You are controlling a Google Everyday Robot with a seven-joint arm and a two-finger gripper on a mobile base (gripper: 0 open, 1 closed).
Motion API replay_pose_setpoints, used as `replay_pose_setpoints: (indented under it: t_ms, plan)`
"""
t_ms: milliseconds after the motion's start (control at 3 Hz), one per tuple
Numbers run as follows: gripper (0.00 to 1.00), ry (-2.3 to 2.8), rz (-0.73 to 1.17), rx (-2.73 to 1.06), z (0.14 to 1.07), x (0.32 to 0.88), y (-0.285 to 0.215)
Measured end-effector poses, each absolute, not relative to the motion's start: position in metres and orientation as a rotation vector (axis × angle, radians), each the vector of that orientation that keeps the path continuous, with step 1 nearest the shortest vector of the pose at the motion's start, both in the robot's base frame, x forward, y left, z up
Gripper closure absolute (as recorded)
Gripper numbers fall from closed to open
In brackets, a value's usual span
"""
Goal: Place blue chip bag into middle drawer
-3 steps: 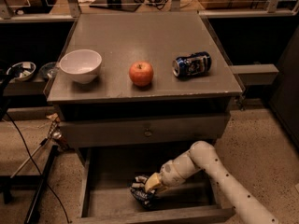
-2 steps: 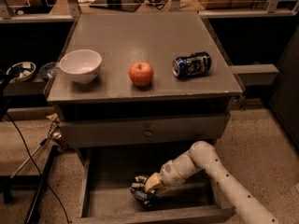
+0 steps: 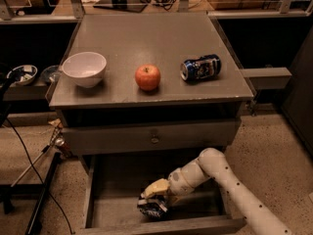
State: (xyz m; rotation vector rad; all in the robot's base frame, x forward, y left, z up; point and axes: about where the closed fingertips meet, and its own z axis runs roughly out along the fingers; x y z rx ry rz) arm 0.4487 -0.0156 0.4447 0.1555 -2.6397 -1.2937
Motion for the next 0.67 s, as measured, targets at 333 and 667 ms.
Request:
replay_pose_setpoints:
  t_ms: [333,667]
  plan:
    - [0.00,-2.640,-1.294,0.156,0.4447,0.4487,-0.0156]
    - [0.00,-2.640,-1.294,0.156,0.4446,0.4487,-0.0155]
